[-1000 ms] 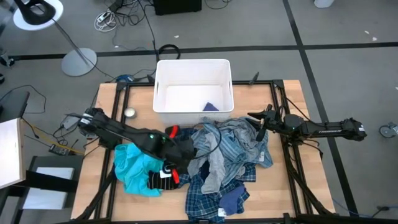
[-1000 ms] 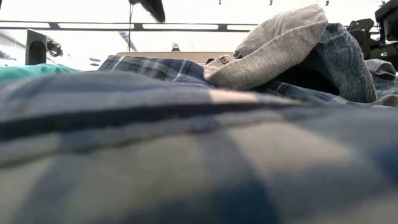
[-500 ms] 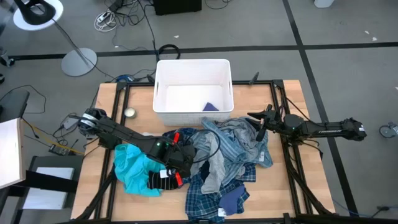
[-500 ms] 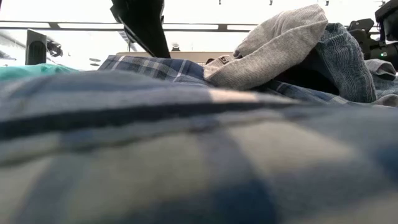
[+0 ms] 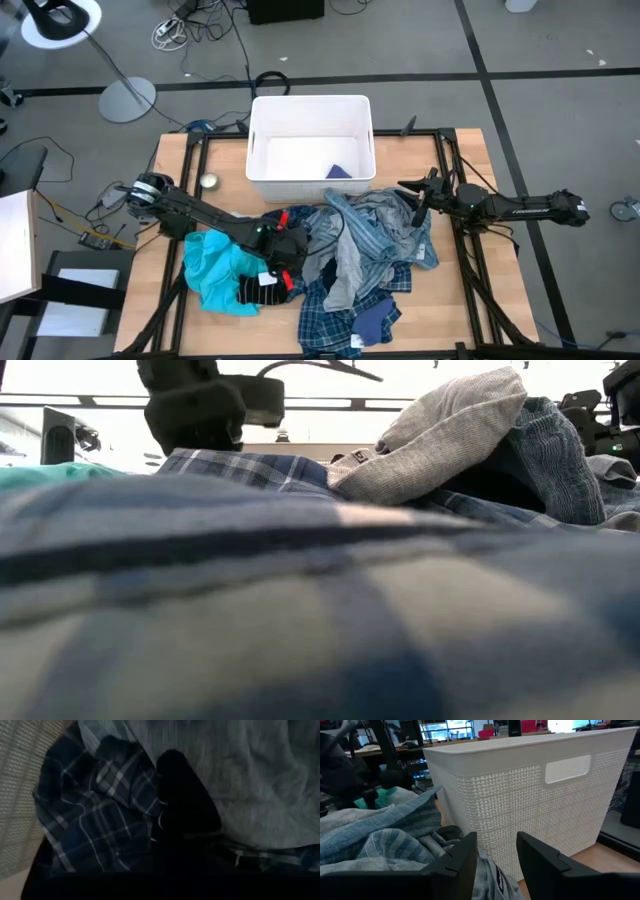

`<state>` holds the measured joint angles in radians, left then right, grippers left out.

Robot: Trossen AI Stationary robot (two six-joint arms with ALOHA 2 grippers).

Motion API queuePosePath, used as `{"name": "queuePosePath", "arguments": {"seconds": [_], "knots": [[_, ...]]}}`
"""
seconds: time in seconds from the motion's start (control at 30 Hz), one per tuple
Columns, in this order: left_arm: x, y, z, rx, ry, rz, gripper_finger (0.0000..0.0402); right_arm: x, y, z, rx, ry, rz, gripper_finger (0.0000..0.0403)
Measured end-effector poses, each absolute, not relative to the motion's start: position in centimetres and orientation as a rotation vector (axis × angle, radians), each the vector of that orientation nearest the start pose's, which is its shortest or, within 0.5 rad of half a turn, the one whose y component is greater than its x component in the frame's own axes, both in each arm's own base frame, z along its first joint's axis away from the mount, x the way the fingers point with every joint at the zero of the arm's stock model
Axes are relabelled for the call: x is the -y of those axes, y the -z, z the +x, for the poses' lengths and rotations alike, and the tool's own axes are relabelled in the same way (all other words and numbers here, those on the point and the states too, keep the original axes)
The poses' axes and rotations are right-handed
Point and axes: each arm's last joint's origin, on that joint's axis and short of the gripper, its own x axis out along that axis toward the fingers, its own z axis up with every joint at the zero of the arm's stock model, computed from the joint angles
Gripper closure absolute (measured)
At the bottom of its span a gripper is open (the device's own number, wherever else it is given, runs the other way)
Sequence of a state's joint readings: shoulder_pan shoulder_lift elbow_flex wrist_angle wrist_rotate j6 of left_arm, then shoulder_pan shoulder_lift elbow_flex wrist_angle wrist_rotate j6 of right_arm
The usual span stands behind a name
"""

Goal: Sort clothes
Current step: Put the top black sock into the white bin

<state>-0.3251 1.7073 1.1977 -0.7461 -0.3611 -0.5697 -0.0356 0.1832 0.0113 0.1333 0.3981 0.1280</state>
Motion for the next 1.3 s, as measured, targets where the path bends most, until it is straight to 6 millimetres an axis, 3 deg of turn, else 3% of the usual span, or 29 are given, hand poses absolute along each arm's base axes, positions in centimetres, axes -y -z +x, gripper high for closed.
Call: {"name": "queuePosePath", "arguments": {"seconds": [0.2,0.43,0.53,0.63,0.83,1.1,1.3], "knots": [[9.4,-24.0,32.1,-1.135,-0.345,-0.032,0.0399,1.5,-16.5,10.6,-0.010,0.435,0.119,0.0261],[7.4,-31.9,33.6,-0.996,-0.419,0.076,0.0400,1.5,-16.5,10.6,-0.010,0.435,0.119,0.0261],[5.9,-35.2,34.2,-0.912,-0.414,0.020,0.0401,1.5,-16.5,10.6,-0.010,0.436,0.119,0.0261],[5.2,-37.2,34.4,-0.857,-0.391,-0.050,0.0401,1.5,-16.5,10.6,-0.010,0.435,0.119,0.0261],[6.0,-37.8,34.6,-0.836,-0.283,-0.120,0.0387,1.5,-16.5,10.6,-0.010,0.435,0.119,0.0261],[7.6,-37.8,34.3,-0.829,-0.278,-0.216,0.0305,1.5,-16.5,10.6,-0.011,0.435,0.119,0.0261],[9.5,-35.0,33.6,-0.940,-0.238,-0.168,0.0259,1.5,-16.5,10.6,-0.010,0.435,0.119,0.0261]]}}
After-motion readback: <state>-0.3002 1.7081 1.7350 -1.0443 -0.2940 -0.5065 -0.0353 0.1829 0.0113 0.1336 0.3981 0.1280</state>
